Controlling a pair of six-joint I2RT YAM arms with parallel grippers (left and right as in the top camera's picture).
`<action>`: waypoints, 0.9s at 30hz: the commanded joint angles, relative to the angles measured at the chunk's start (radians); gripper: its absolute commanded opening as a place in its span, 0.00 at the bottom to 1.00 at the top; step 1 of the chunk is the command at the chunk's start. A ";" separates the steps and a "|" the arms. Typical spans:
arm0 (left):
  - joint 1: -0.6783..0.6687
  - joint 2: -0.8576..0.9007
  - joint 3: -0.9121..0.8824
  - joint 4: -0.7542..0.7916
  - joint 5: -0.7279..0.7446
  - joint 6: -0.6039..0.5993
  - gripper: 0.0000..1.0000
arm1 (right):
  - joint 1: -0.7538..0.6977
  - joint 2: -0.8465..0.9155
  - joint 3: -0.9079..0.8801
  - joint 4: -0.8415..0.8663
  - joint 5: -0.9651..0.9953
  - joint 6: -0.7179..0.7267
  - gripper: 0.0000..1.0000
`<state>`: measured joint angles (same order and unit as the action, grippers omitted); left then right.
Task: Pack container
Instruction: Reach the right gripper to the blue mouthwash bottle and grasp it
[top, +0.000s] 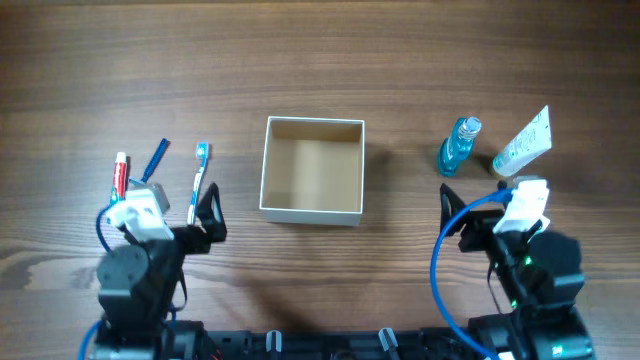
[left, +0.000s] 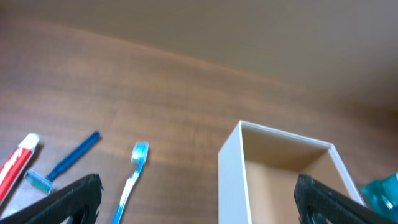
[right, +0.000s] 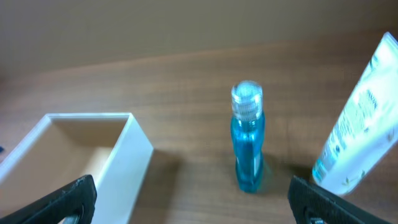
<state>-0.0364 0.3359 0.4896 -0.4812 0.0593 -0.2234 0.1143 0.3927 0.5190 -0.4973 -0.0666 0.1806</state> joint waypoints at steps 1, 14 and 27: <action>0.001 0.220 0.223 -0.148 0.019 -0.024 1.00 | -0.005 0.185 0.198 -0.100 -0.037 0.034 1.00; 0.001 0.724 0.592 -0.480 0.030 -0.017 1.00 | -0.037 0.930 0.790 -0.550 0.001 0.113 1.00; 0.001 0.731 0.592 -0.467 0.030 -0.017 1.00 | -0.043 1.161 0.788 -0.430 0.186 0.159 1.00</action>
<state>-0.0364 1.0687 1.0599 -0.9501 0.0669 -0.2317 0.0757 1.5066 1.2858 -0.9398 0.0822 0.3397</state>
